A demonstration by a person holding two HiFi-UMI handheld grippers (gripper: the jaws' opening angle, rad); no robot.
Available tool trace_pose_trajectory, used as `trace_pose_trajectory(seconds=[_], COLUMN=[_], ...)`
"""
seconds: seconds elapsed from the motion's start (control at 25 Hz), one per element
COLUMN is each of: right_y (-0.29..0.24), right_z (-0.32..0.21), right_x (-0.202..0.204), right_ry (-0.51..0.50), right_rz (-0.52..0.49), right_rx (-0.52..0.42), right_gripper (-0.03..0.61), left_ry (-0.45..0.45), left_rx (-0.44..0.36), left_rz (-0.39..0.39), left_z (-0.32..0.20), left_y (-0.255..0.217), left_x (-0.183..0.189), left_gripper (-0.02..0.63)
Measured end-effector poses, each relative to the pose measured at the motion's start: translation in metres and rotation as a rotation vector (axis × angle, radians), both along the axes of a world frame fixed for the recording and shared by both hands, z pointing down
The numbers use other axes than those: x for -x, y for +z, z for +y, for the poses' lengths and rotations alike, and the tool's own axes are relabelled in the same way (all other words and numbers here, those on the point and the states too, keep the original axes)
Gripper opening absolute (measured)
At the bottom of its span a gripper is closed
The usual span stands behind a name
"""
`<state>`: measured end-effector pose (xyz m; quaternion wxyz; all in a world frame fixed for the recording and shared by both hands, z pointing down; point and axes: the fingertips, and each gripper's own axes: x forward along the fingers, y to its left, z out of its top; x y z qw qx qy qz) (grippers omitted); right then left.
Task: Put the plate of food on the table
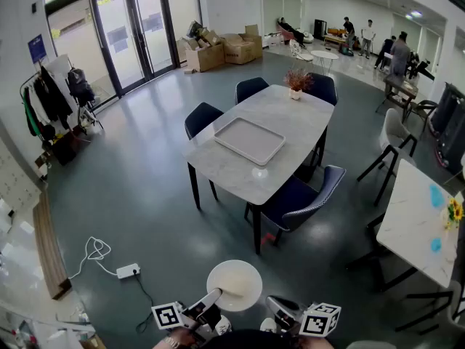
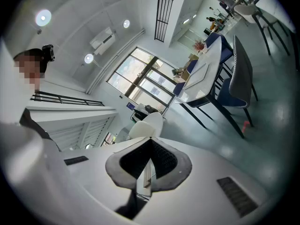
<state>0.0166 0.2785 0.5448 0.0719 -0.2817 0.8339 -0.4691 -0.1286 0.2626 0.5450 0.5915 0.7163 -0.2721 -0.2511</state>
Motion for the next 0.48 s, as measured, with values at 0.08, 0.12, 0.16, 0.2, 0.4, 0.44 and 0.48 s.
trace_pose_trajectory(seconds=[0.08,0.12,0.16,0.2,0.4,0.44,0.48], right_y=[-0.0025,-0.0033,-0.0033,-0.0024,0.0005,0.0001,-0.0011], right_z=[0.0017,0.0026,0.0037,0.005,0.0089,0.0098,0.0105], right_x=[-0.0011,-0.0014,-0.0015,-0.001,0.0013,0.0015,0.0016], right_ry=[0.0,-0.001,-0.001,-0.002,-0.008,-0.009,-0.007], right_rz=[0.0,0.0,-0.001,-0.005,-0.037,-0.048,-0.058], right_rx=[0.0,0.001,0.002,0.005,0.022,0.027,0.027], right_gripper=[0.011,0.011,0.011,0.011,0.011,0.011,0.011], left_ry=[-0.003,-0.003,-0.004,-0.004,-0.007,-0.008,-0.009], left_rx=[0.0,-0.001,-0.004,-0.006,-0.008,-0.005,-0.002], left_rz=[0.003,0.003,0.002,0.002,0.004,0.006,0.008], left_z=[0.0022,0.0032,0.0042,0.0051,0.0075,0.008,0.0086], left_y=[-0.0023,-0.0031,-0.0036,-0.0038,-0.003,-0.0037,-0.0043], left_x=[-0.0007,-0.0008,-0.0007,-0.0004,-0.0003,-0.0005,-0.0002], left_gripper=[0.069,0.069,0.069,0.069,0.069,0.069,0.069])
